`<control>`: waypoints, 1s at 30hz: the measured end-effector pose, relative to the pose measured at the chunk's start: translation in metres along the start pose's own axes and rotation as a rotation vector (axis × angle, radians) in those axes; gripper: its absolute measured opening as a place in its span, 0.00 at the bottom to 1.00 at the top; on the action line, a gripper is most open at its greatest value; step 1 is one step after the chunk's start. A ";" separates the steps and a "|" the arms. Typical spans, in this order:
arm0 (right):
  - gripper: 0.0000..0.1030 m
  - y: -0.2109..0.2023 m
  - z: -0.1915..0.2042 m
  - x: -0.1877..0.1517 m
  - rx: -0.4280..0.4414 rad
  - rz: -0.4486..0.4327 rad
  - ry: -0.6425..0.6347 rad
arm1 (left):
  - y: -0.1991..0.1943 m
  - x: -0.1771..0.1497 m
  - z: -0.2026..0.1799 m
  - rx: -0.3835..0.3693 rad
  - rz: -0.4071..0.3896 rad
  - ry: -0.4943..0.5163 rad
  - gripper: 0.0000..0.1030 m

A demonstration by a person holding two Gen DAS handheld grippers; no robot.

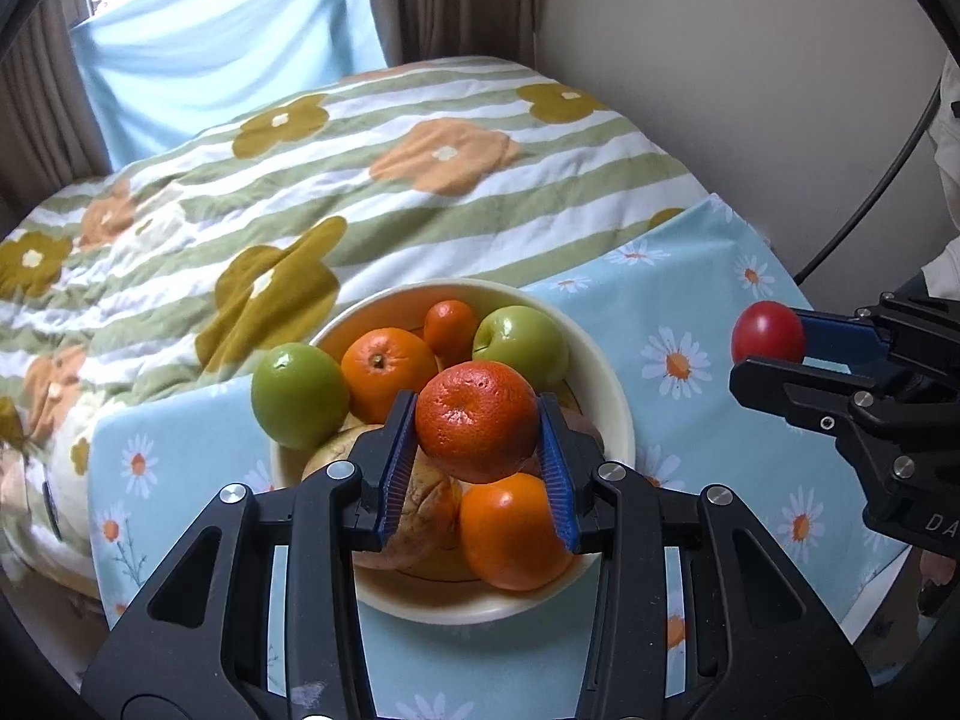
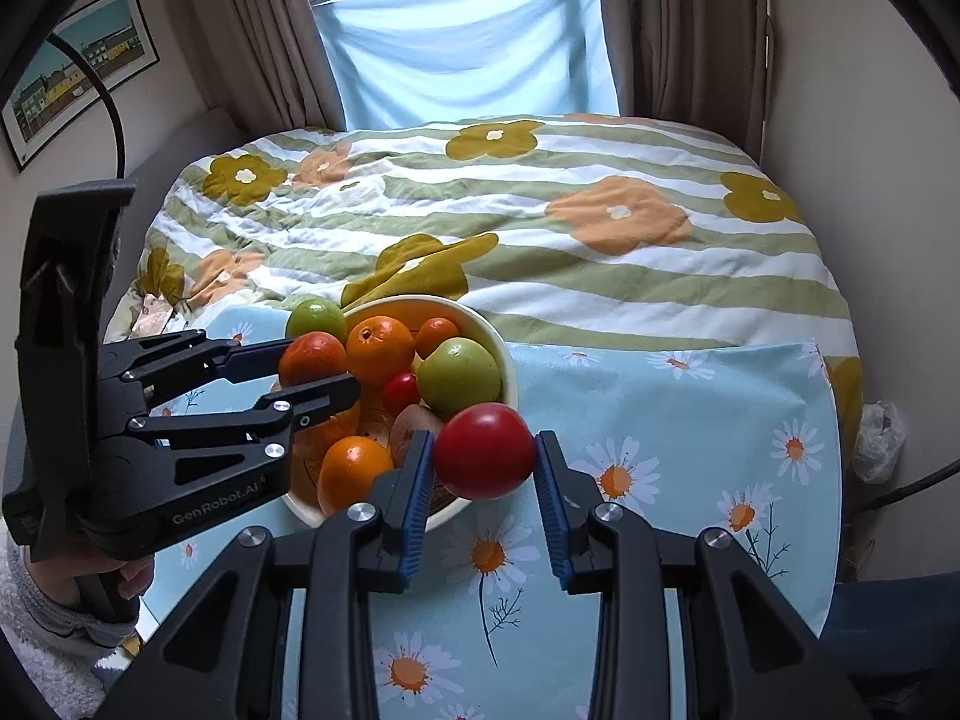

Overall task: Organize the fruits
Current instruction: 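Carry the tangerine into the bowl and open the left tool while the right tool places the tomato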

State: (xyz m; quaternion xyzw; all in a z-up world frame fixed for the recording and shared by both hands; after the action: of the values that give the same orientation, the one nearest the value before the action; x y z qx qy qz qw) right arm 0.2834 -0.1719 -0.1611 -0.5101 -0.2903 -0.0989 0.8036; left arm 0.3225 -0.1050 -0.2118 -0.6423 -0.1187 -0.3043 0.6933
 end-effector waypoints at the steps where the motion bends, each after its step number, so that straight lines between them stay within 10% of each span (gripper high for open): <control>1: 0.30 0.002 0.000 0.001 -0.005 -0.002 0.009 | 0.004 0.000 0.000 -0.002 0.001 0.009 0.42; 7: 0.30 0.005 -0.006 0.003 -0.044 -0.022 0.069 | 0.016 0.002 -0.001 -0.052 0.000 0.036 0.48; 8: 0.30 0.004 -0.008 0.002 -0.051 -0.025 0.079 | 0.015 0.003 -0.001 -0.056 -0.004 0.042 0.54; 10: 0.30 0.002 -0.010 0.002 -0.059 -0.033 0.100 | 0.011 0.005 0.000 -0.058 -0.028 0.047 1.00; 30: 0.30 0.018 0.002 0.011 -0.040 -0.014 0.077 | -0.031 -0.025 0.060 0.004 -0.054 -0.056 1.00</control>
State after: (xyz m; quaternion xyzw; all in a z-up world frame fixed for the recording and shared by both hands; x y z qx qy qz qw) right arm 0.2999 -0.1599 -0.1680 -0.5200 -0.2605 -0.1300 0.8030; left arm 0.2988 -0.0405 -0.1916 -0.6458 -0.1559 -0.3044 0.6826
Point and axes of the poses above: each gripper's, at about its wrist camera, not at the fingertips, and y roughly the way its jaws point, z to its left, x to its top, the point moved 10 cm from there along y, roughly the way its jaws point, and after that the axes turned 11 degrees about x, right-handed, at the moved point
